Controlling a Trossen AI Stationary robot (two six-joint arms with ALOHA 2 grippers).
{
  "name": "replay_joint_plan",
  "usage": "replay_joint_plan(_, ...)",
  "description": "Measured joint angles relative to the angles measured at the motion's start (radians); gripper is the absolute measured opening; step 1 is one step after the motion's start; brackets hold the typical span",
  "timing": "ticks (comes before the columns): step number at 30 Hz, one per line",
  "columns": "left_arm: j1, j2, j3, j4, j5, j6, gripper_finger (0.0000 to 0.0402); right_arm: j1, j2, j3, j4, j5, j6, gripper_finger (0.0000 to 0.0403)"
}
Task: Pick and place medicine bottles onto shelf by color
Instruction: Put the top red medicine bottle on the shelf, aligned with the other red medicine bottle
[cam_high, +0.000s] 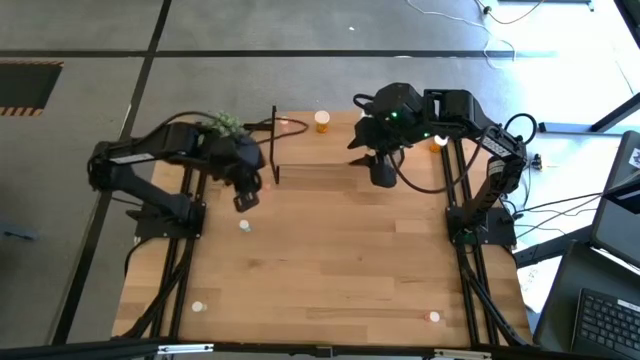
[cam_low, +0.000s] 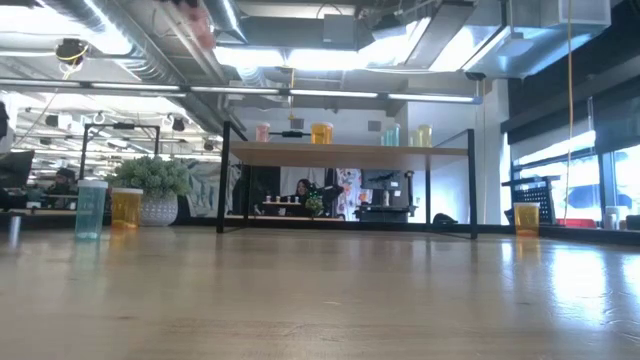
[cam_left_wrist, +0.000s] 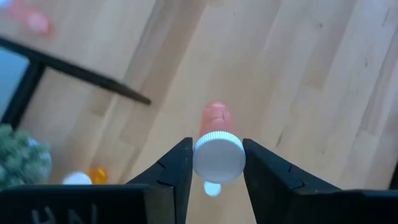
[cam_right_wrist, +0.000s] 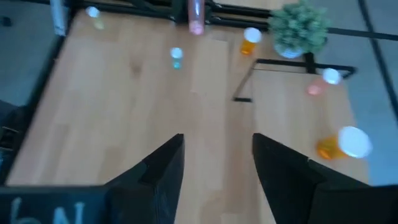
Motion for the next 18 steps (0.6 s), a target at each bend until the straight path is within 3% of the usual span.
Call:
replay_joint_plan(5, 0.097, 0.088, 0.119, -0.003, 0.028, 0.128, 0.0119, 0.0, 0.0, 0.0, 0.0, 0.124, 0.002, 0.0191)
replay_joint_plan(10, 0.218, 0.173, 0.218, -0.001, 0.066, 0.226, 0.0119, 0.0, 0.0, 0.0, 0.0, 0.182, 0.007, 0.0191)
replay_joint_plan(18, 0.372, 0.283, 0.248, -0.003, 0.123, 0.341, 0.0119, 0.0, 0.0, 0.0, -0.002, 0.327, 0.069, 0.0191)
